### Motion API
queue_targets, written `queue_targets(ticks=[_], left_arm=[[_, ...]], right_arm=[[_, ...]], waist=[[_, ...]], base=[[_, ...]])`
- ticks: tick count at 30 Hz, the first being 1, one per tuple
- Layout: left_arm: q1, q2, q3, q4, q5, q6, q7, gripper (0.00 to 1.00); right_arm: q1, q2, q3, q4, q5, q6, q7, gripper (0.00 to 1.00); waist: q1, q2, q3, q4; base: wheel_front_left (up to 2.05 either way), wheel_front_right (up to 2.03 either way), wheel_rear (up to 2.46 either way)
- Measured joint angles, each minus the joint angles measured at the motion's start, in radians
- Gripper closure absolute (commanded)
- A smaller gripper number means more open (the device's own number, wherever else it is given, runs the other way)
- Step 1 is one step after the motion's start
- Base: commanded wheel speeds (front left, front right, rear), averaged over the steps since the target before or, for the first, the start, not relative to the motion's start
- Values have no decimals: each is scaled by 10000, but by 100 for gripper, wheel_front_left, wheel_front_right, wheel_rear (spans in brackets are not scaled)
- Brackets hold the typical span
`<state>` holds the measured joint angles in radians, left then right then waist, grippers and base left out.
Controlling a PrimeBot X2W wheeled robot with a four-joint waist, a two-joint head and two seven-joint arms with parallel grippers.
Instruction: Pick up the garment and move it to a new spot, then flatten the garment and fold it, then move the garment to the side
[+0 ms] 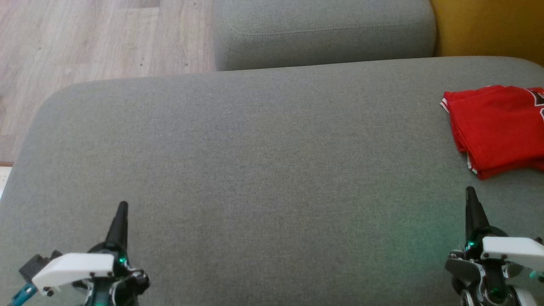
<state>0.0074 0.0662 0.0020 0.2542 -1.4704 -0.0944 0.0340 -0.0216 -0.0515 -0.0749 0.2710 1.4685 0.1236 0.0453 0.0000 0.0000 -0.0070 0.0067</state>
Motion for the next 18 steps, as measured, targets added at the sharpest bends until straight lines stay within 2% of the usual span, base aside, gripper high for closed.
queue_targets(ticks=[15, 18], left_arm=[[-461, -13, 343, 165, -1645, -290, 408, 100], [-604, -13, 393, 174, -1682, -290, 431, 100]], right_arm=[[-228, 0, -284, 29, 1532, 0, 359, 100], [-351, 0, -295, 40, 1584, 0, 360, 100]], waist=[[0, 0, 103, -68], [0, 0, 103, -68]], base=[[0, 0, 0], [0, 0, 0]])
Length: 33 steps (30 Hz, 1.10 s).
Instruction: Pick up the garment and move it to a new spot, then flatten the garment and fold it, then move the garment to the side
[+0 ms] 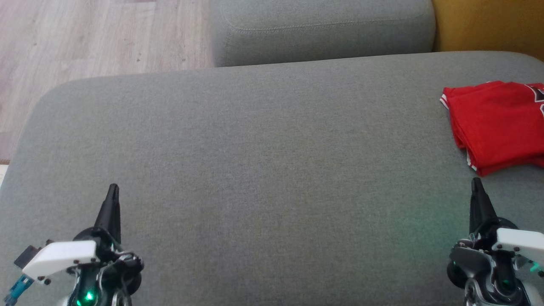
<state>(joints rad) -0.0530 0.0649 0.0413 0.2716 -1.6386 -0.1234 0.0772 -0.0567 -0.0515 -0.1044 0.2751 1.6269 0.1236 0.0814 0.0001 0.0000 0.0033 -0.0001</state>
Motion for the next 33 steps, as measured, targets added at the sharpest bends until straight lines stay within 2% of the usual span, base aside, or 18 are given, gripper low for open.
queue_targets(ticks=[33], left_arm=[[-2, -56, 67, 2, 6, 0, 94, 100]], right_arm=[[2, 6, -69, 2, -2, 0, 94, 100]], waist=[[0, 0, -2, 1]], base=[[0, 0, 0]])
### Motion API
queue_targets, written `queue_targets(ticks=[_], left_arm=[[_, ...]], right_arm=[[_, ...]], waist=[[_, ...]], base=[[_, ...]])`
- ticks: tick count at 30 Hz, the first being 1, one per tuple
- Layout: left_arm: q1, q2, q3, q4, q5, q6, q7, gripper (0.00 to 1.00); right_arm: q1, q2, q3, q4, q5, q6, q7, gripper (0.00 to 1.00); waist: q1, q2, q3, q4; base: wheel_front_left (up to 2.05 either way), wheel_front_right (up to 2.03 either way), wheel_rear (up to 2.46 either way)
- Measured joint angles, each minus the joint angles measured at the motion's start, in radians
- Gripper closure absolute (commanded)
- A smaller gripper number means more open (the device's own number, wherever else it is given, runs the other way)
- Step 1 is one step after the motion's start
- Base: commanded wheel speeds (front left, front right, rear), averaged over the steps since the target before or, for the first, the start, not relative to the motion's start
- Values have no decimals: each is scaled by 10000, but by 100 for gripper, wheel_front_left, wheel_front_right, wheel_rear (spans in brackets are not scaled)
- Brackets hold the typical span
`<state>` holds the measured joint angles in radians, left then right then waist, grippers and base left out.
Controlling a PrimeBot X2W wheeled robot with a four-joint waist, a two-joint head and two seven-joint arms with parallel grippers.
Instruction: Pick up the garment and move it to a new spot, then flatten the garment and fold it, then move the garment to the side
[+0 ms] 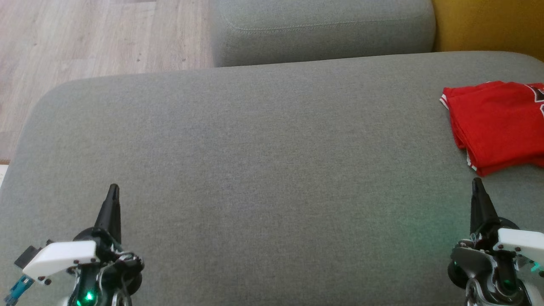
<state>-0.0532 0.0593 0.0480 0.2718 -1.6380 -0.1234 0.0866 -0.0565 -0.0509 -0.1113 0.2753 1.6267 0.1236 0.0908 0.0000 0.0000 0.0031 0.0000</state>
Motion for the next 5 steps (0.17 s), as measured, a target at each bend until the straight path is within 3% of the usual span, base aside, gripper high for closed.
queue_targets(ticks=[5], left_arm=[[0, -6, 8, 0, 2, 0, 2, 100]], right_arm=[[0, 2, -19, 0, -2, 0, 35, 100]], waist=[[0, 0, 0, 0]], base=[[0, 0, 0]])
